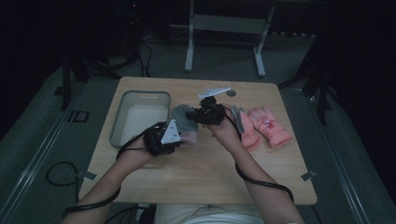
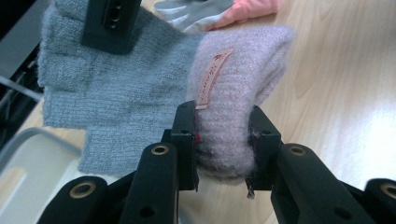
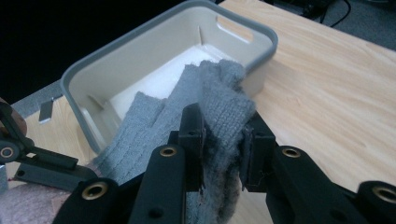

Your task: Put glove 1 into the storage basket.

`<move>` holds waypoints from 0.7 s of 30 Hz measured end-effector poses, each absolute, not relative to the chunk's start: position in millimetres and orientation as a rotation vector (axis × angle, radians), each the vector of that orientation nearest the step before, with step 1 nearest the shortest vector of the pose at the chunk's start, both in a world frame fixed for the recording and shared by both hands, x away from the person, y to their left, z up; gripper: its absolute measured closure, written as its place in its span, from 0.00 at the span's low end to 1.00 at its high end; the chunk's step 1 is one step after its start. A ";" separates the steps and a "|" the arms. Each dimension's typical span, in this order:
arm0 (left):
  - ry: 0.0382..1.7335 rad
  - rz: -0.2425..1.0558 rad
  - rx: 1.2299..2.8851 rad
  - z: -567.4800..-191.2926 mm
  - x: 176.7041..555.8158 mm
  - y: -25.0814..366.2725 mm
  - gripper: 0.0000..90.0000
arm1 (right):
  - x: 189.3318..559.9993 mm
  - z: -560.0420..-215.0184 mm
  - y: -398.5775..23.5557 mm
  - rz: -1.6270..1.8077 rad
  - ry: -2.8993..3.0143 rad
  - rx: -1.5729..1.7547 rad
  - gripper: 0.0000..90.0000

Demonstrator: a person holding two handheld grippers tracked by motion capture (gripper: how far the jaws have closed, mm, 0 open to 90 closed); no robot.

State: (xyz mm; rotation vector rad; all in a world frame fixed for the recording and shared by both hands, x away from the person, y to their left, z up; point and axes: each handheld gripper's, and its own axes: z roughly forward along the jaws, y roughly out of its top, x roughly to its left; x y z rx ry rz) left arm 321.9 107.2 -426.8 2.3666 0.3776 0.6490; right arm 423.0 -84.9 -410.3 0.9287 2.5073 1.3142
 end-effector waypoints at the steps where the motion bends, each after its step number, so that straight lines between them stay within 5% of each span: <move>1: 0.383 0.654 2.368 -425.0 322.9 109.6 0.77 | 424.1 -408.7 -82.0 1.311 2.508 0.924 0.82; 21: 0.470 0.707 2.411 -417.1 346.1 178.0 0.77 | 455.5 -399.4 2.7 1.271 2.541 0.853 0.82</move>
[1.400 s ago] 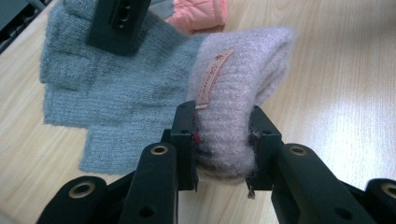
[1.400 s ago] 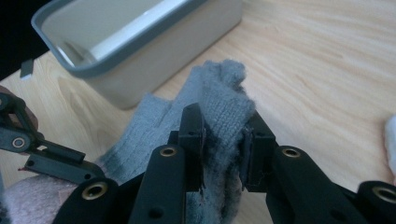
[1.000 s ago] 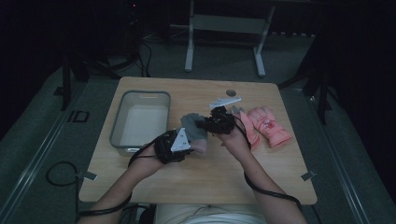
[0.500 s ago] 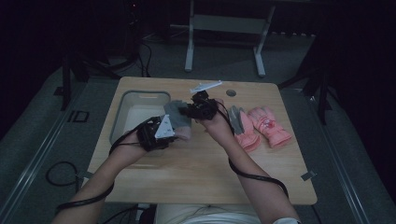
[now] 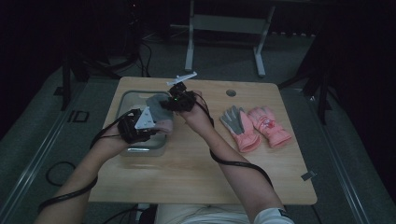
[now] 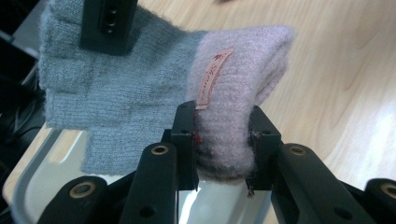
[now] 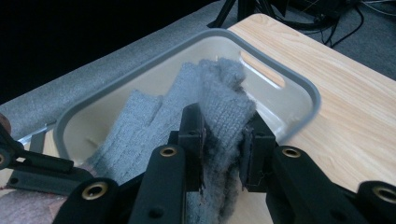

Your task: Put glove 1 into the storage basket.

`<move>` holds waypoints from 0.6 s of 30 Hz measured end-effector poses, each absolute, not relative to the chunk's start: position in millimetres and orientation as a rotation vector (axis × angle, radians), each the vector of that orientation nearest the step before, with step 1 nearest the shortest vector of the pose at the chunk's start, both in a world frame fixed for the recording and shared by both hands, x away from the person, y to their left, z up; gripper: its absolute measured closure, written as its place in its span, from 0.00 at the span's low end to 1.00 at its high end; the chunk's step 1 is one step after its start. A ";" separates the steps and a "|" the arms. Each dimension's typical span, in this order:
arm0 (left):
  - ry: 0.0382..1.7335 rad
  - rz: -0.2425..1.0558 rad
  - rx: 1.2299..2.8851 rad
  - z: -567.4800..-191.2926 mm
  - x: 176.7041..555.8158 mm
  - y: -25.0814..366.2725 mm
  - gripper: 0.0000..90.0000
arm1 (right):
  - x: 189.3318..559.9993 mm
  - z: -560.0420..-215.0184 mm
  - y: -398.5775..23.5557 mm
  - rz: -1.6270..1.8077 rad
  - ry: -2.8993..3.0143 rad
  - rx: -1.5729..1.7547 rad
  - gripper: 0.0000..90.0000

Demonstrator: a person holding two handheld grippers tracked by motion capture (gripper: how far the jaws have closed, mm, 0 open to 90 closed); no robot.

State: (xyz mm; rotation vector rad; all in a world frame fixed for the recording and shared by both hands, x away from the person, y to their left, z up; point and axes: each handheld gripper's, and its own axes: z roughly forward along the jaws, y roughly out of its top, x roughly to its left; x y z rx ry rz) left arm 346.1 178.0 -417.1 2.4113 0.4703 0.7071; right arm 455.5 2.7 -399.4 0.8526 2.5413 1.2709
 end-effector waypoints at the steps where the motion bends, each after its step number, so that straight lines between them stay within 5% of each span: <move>1: 0.470 0.707 2.411 -417.1 346.1 178.0 0.77 | 457.3 -399.8 8.2 1.268 2.542 0.851 0.82; 18: 0.527 0.644 2.536 -453.1 381.1 227.0 0.77 | 491.0 -442.6 64.7 1.237 2.608 0.930 0.82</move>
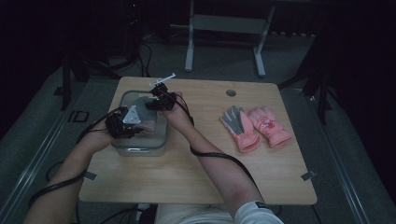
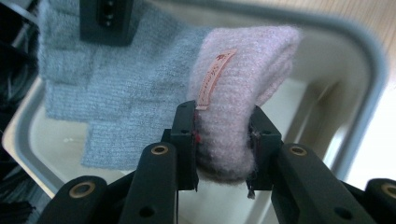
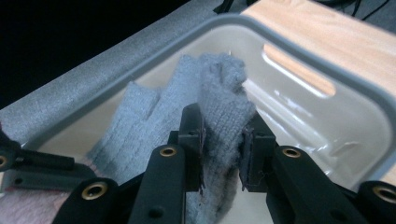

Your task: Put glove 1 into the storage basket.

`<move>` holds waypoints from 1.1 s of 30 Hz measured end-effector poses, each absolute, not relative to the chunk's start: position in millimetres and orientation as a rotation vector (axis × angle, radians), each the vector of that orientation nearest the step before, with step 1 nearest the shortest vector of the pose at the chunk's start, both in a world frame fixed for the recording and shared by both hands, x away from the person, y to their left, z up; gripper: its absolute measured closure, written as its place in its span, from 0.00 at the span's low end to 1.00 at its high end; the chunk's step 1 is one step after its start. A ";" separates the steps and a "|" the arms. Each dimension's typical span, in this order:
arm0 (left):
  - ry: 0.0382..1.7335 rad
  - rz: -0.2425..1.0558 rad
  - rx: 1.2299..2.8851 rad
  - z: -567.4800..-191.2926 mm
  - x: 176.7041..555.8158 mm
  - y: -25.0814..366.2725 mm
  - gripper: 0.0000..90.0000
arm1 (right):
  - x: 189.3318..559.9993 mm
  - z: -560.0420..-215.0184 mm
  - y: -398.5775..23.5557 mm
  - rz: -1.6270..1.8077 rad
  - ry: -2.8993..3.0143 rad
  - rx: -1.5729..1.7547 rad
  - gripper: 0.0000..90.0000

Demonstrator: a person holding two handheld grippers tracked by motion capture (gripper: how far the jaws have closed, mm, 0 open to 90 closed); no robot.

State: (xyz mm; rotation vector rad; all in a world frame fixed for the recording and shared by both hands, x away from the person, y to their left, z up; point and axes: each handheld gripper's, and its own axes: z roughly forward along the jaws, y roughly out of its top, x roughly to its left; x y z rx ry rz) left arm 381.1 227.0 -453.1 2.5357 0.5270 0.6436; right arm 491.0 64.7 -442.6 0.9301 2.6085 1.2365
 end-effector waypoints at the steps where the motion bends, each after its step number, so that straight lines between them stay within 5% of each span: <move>1: 0.539 0.625 2.542 -455.6 383.8 228.4 0.77 | 492.8 -447.0 65.4 1.236 2.613 0.943 0.82; 14: 0.545 0.521 2.642 -485.4 407.5 224.3 0.76 | 507.8 -484.8 78.6 1.085 2.648 0.982 0.80; 27: 0.565 0.433 2.742 -498.0 422.1 211.1 0.76 | 510.5 -482.0 77.7 1.027 2.632 1.001 0.67; 33: 0.601 0.371 2.748 -498.1 425.6 212.0 0.62 | 508.1 -473.6 63.5 1.070 2.625 0.990 0.65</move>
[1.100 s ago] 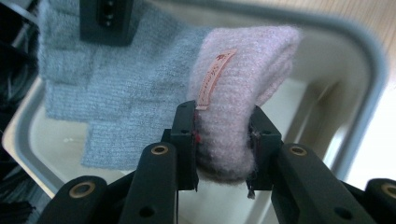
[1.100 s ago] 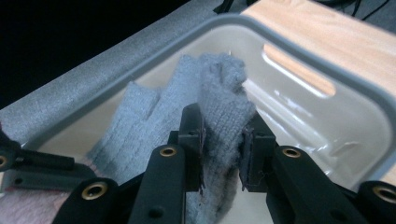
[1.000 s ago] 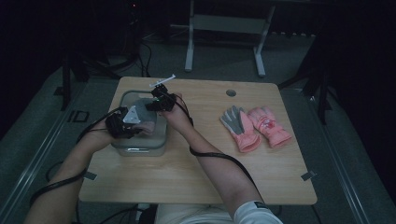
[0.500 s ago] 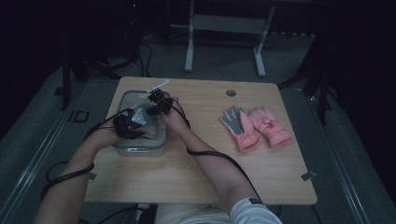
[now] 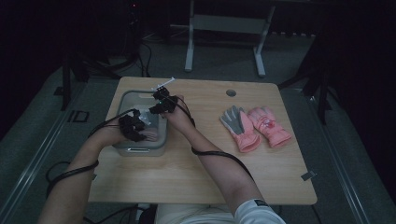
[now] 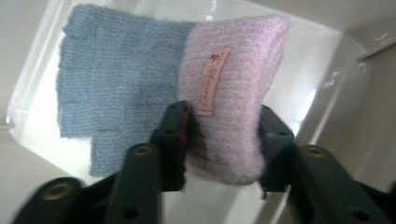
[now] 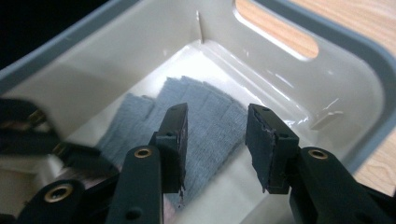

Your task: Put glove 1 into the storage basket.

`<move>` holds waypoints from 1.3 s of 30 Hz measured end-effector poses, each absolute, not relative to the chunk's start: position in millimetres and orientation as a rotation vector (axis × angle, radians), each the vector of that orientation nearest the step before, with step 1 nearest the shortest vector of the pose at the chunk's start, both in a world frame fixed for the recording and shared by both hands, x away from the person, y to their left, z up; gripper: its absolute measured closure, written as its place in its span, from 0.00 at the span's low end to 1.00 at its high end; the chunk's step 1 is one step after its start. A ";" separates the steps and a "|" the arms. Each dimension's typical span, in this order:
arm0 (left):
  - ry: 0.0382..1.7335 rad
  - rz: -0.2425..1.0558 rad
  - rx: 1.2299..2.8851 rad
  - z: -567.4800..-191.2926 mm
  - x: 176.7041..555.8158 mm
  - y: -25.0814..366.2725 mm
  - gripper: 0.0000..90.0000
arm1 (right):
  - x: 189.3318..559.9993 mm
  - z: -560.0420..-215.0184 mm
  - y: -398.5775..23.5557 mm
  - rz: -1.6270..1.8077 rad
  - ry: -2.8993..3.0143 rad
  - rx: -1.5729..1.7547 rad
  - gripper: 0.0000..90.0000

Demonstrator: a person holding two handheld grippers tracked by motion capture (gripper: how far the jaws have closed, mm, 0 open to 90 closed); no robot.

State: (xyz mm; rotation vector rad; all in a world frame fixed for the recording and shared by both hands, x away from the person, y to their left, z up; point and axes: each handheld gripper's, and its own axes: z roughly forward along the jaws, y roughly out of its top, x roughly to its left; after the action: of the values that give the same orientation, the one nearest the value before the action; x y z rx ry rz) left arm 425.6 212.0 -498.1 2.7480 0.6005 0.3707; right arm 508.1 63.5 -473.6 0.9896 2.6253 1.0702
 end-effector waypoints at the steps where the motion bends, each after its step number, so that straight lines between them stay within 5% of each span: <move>1: 0.624 0.357 2.736 -496.9 425.9 213.0 0.53 | 506.9 -471.5 61.8 1.081 2.625 0.986 0.65; 9: 0.783 0.389 2.547 -474.9 418.7 225.2 0.20 | 491.1 -448.9 34.3 1.172 2.601 0.904 0.66; 12: 0.800 0.409 2.482 -465.2 414.1 222.0 0.15 | 484.4 -441.9 22.2 1.196 2.591 0.881 0.67; 22: 0.787 0.431 2.342 -446.0 401.5 190.5 0.02 | 466.3 -423.8 -19.7 1.233 2.559 0.828 0.73; 39: 0.584 0.345 2.230 -439.8 368.3 113.6 0.02 | 460.9 -412.5 -130.2 1.192 2.428 0.878 0.73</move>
State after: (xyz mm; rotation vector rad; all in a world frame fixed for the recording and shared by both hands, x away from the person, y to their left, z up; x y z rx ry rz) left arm 368.3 113.6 -439.8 2.2302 0.5837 0.3455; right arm 460.9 -130.2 -412.5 0.8776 2.4284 1.1920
